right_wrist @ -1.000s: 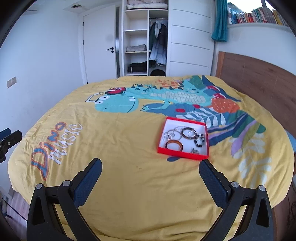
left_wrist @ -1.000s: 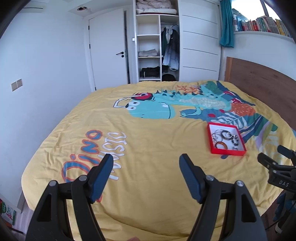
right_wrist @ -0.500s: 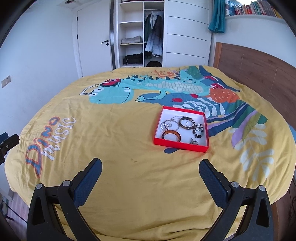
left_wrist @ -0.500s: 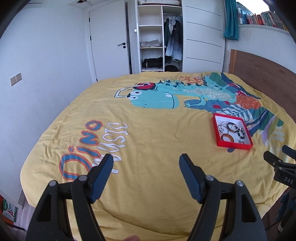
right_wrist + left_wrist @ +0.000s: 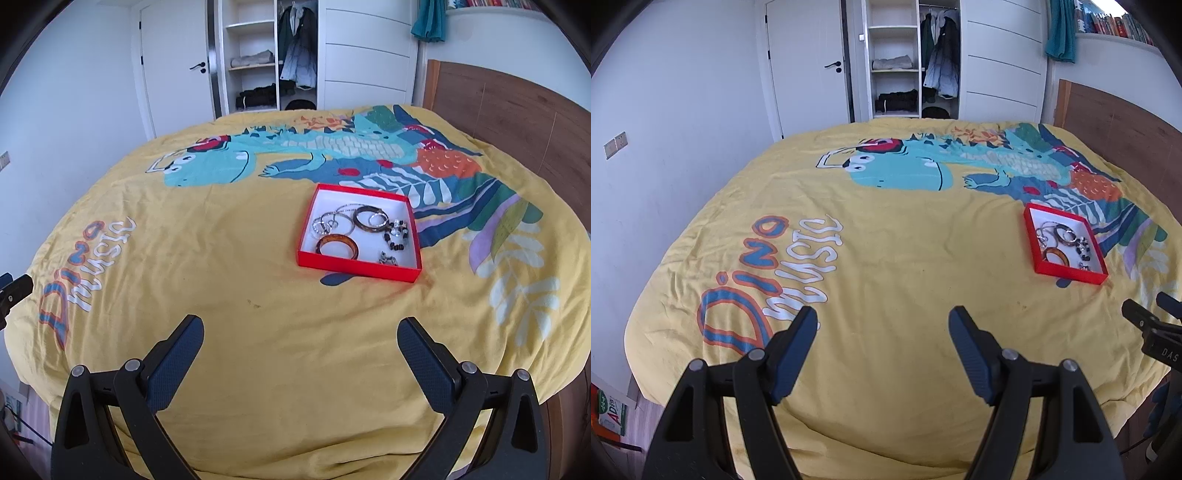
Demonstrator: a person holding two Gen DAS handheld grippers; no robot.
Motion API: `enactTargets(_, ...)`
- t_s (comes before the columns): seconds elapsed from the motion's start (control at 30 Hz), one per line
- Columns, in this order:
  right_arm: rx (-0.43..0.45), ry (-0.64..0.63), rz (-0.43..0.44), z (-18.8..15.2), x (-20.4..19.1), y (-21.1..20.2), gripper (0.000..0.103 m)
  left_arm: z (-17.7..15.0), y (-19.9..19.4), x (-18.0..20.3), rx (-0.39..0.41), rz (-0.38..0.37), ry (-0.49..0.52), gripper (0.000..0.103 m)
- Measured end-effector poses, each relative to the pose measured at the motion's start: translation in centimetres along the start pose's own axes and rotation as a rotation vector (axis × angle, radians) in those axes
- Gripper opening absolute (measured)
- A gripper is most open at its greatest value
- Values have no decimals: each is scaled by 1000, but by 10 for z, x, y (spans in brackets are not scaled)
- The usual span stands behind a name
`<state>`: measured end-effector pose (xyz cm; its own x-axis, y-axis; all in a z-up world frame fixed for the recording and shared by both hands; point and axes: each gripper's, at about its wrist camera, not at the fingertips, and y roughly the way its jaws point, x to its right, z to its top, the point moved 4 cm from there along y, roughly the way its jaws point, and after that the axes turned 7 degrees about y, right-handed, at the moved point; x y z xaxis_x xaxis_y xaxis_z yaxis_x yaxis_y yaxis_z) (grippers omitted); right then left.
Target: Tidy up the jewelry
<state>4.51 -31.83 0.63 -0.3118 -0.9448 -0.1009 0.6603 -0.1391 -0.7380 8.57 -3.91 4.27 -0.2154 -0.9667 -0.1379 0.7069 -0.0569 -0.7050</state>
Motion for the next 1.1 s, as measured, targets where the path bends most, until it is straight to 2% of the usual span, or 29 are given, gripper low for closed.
enactTargets(0.37,-26,2,0,-4,3,12,103,-8,17,2,-44,-8,2,72)
enactTargets(1.1,-33,-18,8,-6,-1,18,103,-10,23,14,-61,-31,3,72)
